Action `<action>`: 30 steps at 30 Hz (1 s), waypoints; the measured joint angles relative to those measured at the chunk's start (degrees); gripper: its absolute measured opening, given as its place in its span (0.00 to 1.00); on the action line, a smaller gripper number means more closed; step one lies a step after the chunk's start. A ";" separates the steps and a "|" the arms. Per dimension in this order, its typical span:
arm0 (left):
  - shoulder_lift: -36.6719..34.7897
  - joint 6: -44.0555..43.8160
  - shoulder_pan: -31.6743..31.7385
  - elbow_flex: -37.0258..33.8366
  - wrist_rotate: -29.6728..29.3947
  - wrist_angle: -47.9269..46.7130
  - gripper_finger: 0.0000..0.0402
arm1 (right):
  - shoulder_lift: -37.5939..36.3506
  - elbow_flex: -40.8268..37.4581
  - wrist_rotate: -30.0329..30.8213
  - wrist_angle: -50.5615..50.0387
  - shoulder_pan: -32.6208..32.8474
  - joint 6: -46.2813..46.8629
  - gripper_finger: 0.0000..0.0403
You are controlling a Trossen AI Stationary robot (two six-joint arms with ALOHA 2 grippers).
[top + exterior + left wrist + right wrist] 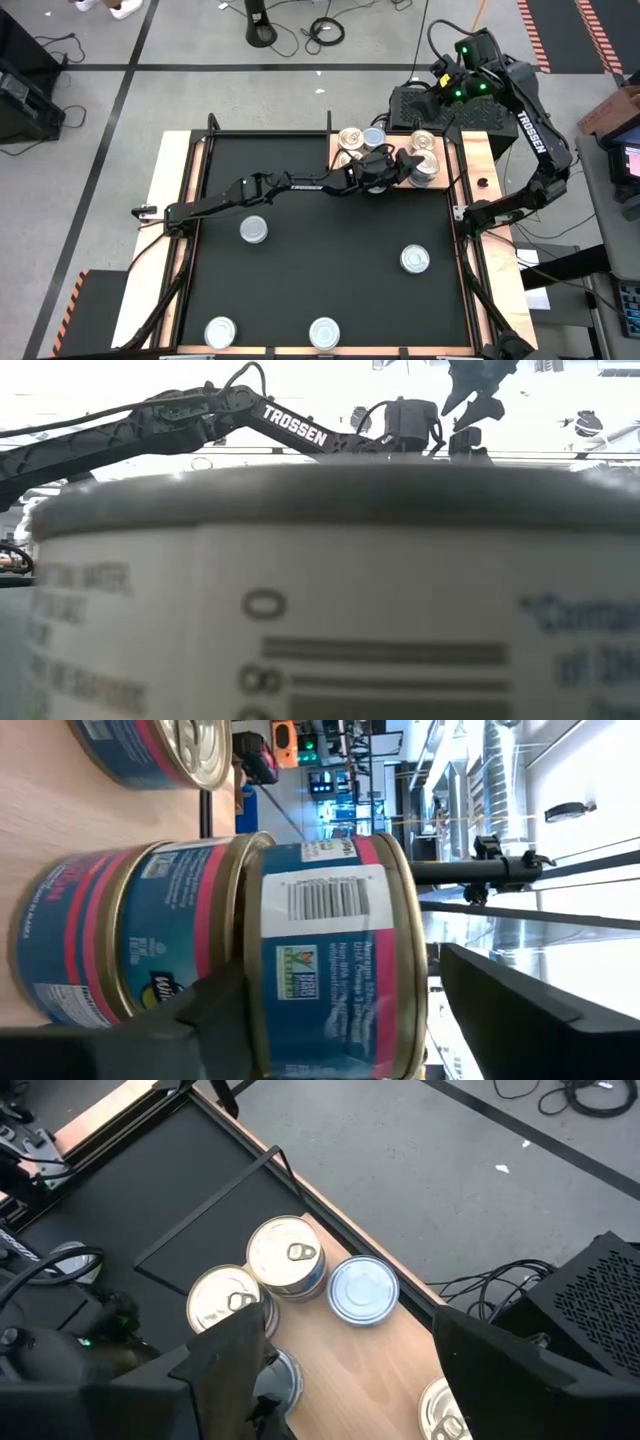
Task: Stack canned seafood by type on shelf
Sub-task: Stack the blue pink tuna can on top of the other blue pink tuna can on the shelf
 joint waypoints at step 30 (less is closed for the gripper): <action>0.00 0.86 1.11 0.00 4.80 0.18 0.76 | -15.38 -12.79 10.32 -19.63 3.01 3.42 0.70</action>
